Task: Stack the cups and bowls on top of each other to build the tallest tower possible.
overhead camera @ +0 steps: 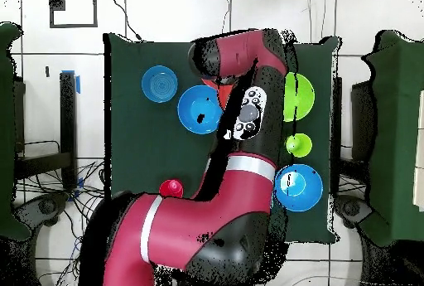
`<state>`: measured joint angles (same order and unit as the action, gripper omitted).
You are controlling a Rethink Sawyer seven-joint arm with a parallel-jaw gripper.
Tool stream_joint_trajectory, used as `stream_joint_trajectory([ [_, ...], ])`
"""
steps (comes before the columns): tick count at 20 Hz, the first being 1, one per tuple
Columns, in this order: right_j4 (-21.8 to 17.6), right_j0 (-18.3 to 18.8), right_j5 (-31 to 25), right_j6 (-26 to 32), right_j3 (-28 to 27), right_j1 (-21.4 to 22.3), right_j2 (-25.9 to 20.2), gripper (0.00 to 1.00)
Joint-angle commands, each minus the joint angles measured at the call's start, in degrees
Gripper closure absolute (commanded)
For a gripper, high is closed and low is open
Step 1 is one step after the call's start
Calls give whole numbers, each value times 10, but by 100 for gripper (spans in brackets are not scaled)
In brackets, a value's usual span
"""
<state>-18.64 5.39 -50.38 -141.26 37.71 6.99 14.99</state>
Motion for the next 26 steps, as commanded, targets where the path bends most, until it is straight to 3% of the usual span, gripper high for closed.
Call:
stream_joint_trajectory([
  [1,-27,-50,-50,124,39,11,-30,100],
  [8,-17,-61,-47,101,63,23,-18,100],
  [26,-8,-66,-84,102,62,20,-9,100],
])
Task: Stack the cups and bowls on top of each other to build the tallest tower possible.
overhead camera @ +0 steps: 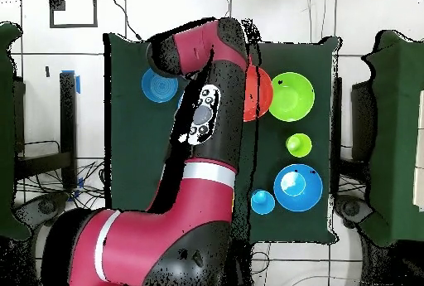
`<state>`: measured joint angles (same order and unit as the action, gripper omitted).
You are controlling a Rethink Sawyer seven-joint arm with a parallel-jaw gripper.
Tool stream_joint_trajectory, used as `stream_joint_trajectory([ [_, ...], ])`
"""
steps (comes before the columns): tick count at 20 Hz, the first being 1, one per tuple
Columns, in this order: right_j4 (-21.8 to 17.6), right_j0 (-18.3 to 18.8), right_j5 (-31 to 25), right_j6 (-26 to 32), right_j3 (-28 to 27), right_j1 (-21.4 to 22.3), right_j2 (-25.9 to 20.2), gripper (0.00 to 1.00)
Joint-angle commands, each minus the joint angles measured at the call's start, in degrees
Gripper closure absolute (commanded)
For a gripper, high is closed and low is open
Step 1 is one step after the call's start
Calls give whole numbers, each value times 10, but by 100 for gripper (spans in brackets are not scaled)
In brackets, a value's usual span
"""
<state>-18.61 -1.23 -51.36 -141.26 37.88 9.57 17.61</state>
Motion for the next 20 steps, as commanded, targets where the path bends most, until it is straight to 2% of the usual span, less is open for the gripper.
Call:
stream_joint_trajectory([
  [1,-6,0,-80,102,60,-7,-36,0],
  [4,14,7,-119,89,61,-8,-43,0],
  [15,44,19,-157,67,71,-16,-59,0],
  [18,92,39,-244,37,50,-37,-79,0],
  [20,104,44,-255,41,40,-44,-85,0],
])
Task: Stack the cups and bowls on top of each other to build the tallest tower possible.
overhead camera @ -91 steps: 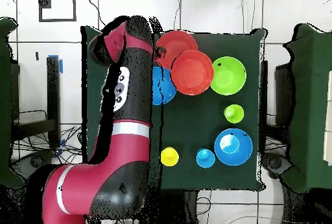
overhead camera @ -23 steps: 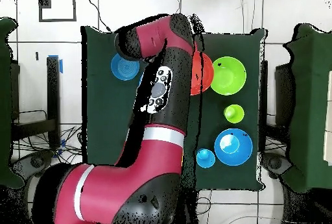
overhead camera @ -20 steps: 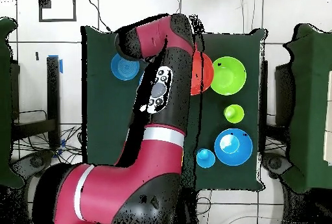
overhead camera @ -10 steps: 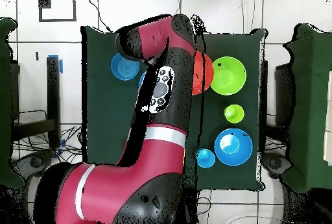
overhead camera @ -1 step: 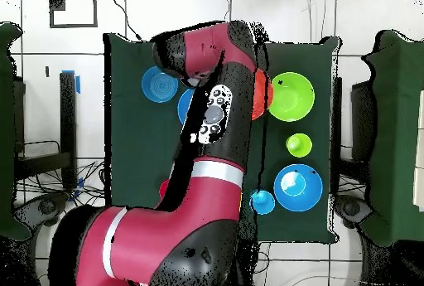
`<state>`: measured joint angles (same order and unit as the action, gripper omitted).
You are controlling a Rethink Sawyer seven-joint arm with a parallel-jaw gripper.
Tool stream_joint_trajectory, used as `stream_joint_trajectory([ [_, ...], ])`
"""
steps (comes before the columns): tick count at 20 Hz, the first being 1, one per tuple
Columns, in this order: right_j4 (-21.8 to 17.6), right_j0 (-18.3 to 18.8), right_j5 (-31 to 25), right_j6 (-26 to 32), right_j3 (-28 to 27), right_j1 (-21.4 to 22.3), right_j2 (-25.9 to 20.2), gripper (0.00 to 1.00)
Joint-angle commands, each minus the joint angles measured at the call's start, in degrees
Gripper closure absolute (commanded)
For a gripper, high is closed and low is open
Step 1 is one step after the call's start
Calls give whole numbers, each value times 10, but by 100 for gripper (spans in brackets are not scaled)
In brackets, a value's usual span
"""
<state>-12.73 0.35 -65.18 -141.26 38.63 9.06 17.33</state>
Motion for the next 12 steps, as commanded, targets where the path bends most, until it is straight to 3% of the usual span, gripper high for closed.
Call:
stream_joint_trajectory([
  [1,51,31,-120,44,28,-43,-86,0],
  [8,91,54,-121,89,28,-47,-121,0],
  [12,95,54,-124,99,28,-47,-124,0],
])
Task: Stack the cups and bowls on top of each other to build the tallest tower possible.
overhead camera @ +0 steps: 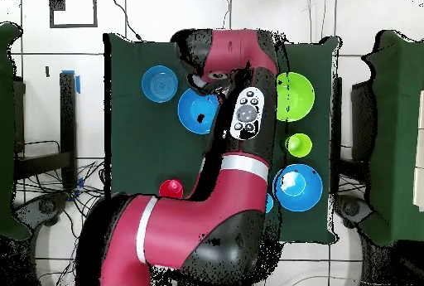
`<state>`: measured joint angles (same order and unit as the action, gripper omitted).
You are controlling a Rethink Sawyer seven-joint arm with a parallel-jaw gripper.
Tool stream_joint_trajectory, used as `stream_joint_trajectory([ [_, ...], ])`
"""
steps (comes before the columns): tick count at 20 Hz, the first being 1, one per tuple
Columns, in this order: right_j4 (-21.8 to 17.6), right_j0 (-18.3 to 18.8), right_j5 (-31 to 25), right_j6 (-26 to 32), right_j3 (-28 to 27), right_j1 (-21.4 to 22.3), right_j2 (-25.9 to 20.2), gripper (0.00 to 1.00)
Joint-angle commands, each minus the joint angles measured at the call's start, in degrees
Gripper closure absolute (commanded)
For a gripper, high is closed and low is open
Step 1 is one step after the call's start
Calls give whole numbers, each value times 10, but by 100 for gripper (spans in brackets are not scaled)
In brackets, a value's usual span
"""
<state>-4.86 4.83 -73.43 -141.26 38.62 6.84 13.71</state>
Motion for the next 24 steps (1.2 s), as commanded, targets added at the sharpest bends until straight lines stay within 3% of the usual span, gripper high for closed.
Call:
stream_joint_trajectory([
  [1,17,9,-39,98,32,-24,-89,0],
  [7,5,3,-18,107,51,-7,-83,0],
  [14,-75,-28,71,143,40,21,-29,0],
  [24,-110,-41,114,139,31,26,-21,0],
])
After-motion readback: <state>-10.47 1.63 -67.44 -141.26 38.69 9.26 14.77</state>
